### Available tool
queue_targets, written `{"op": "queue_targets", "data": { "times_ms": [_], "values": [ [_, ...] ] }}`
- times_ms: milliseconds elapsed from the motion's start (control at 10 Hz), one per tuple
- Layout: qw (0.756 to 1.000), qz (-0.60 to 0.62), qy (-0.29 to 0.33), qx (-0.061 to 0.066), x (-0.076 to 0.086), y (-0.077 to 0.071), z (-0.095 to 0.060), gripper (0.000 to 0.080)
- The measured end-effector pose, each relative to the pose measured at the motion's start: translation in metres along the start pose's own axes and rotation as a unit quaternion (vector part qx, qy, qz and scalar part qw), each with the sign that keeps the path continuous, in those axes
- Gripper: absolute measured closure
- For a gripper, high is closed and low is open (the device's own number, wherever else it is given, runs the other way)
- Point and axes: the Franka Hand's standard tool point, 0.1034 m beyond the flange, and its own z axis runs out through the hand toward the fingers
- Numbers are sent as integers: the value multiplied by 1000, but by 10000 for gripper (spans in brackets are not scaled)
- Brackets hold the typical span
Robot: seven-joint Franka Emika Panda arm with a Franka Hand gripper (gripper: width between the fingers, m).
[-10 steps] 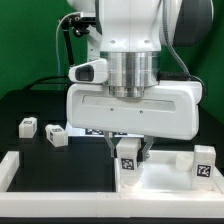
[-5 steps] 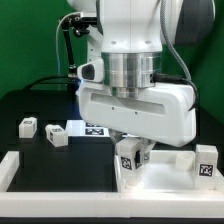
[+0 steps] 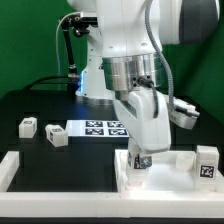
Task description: Assemble square table
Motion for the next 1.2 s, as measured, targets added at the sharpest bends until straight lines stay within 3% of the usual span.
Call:
{"op": "queue_targets", "data": {
  "times_ms": [200, 400, 500, 600, 900, 1000, 1100, 1200],
  "values": [
    [1000, 0, 1, 1, 0, 0, 0, 514],
    [999, -52, 3, -3, 0, 1, 0, 265],
    [991, -130, 5, -9, -3, 1, -5, 265],
    [975, -223, 15, -14, -8, 0, -9, 170],
    [943, -331, 13, -16, -7, 0, -8, 151],
    [918, -395, 22, -24, -7, 0, -7, 151],
    [866, -497, 39, -40, -7, -2, -6, 151],
    [830, -555, 41, -41, -4, -6, -10, 151]
  ]
}}
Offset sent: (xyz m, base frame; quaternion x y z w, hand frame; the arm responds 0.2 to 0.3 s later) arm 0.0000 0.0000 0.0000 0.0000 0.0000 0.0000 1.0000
